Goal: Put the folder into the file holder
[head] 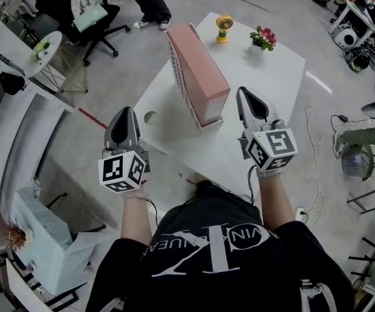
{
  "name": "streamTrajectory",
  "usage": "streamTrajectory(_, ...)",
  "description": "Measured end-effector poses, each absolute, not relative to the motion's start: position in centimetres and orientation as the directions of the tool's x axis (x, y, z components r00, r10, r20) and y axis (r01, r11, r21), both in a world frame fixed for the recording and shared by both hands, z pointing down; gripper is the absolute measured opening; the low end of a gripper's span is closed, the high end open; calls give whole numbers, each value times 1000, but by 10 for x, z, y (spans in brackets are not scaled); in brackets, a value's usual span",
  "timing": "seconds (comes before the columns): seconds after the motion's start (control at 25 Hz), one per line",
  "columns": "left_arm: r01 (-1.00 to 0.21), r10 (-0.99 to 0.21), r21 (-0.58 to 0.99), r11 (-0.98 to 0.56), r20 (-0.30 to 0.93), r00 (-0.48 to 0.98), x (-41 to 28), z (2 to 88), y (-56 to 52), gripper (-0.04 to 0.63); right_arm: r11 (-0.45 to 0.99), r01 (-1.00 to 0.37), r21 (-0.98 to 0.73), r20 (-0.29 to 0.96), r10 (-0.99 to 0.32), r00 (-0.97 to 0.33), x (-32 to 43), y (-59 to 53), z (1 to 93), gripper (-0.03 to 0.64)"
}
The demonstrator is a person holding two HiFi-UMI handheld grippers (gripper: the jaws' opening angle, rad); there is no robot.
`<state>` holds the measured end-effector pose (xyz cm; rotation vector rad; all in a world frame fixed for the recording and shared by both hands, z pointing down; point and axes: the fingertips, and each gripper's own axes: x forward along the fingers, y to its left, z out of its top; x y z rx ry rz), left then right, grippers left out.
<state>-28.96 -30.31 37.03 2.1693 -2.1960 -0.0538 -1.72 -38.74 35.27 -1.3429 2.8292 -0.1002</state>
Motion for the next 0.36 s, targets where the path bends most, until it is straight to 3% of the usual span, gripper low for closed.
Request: streamTrajectory(0.36, -998, -1000, 67, 18, 20, -17, -291, 374, -305, 0, 634, -770, -71, 30, -770, -637, -18, -391, 360, 6)
